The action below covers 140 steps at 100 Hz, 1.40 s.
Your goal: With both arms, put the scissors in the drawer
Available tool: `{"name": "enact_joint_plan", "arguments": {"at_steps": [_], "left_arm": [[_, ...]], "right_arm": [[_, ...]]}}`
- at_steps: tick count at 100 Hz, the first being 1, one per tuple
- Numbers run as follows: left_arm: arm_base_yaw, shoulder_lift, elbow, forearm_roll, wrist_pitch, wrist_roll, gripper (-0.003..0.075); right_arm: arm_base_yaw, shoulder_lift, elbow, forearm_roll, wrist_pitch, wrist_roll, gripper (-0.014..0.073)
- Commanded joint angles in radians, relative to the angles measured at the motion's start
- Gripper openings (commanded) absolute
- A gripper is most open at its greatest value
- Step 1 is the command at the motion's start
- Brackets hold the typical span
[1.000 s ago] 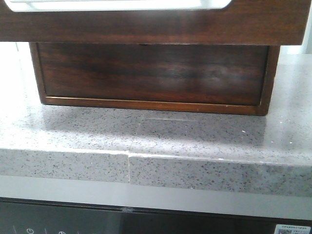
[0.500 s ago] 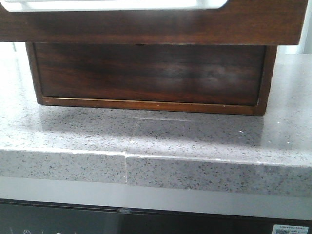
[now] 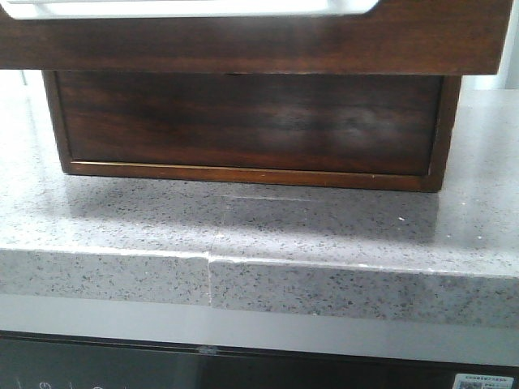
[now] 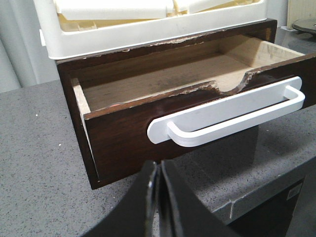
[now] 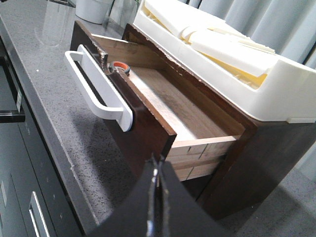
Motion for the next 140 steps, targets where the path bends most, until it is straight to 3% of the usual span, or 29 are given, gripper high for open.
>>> {"name": "enact_joint_plan", "arguments": {"at_steps": [1, 33, 52, 58, 66, 85, 93, 108, 124, 140], "left_arm": [[-0.006, 0.012, -0.026, -0.010, -0.073, -0.009, -0.0020], [0.008, -0.002, 0.045, 0.006, -0.122, 0.002, -0.0020], [0.135, -0.128, 0.298, 0.095, -0.575, 0.012, -0.0020], [0.183, -0.179, 0.385, 0.110, -0.641, 0.010, -0.0020], [0.232, -0.242, 0.455, 0.155, -0.615, -0.033, -0.0020], [0.262, -0.333, 0.548, 0.319, -0.486, -0.390, -0.0020], [0.262, -0.351, 0.586, 0.326, -0.480, -0.467, -0.0020], [0.262, -0.349, 0.629, 0.321, -0.421, -0.482, -0.0020], [0.262, -0.349, 0.628, 0.316, -0.274, -0.482, -0.0020], [0.262, -0.349, 0.628, 0.311, -0.274, -0.486, -0.0020]], "right_arm": [[0.000, 0.013, -0.022, -0.028, -0.079, 0.001, -0.0045], [0.000, 0.013, -0.022, -0.028, -0.079, 0.001, -0.0045], [0.000, 0.013, -0.022, -0.028, -0.079, 0.001, -0.0045], [0.000, 0.013, -0.022, -0.028, -0.079, 0.001, -0.0045], [0.000, 0.013, -0.022, -0.028, -0.079, 0.001, -0.0045], [0.000, 0.013, -0.022, -0.028, -0.079, 0.001, -0.0045], [0.000, 0.013, -0.022, -0.028, -0.079, 0.001, -0.0045], [0.000, 0.013, -0.022, -0.028, -0.079, 0.001, -0.0045], [0.000, 0.013, -0.022, -0.028, -0.079, 0.001, -0.0045], [0.000, 0.013, -0.022, -0.028, -0.079, 0.001, -0.0045]]}}
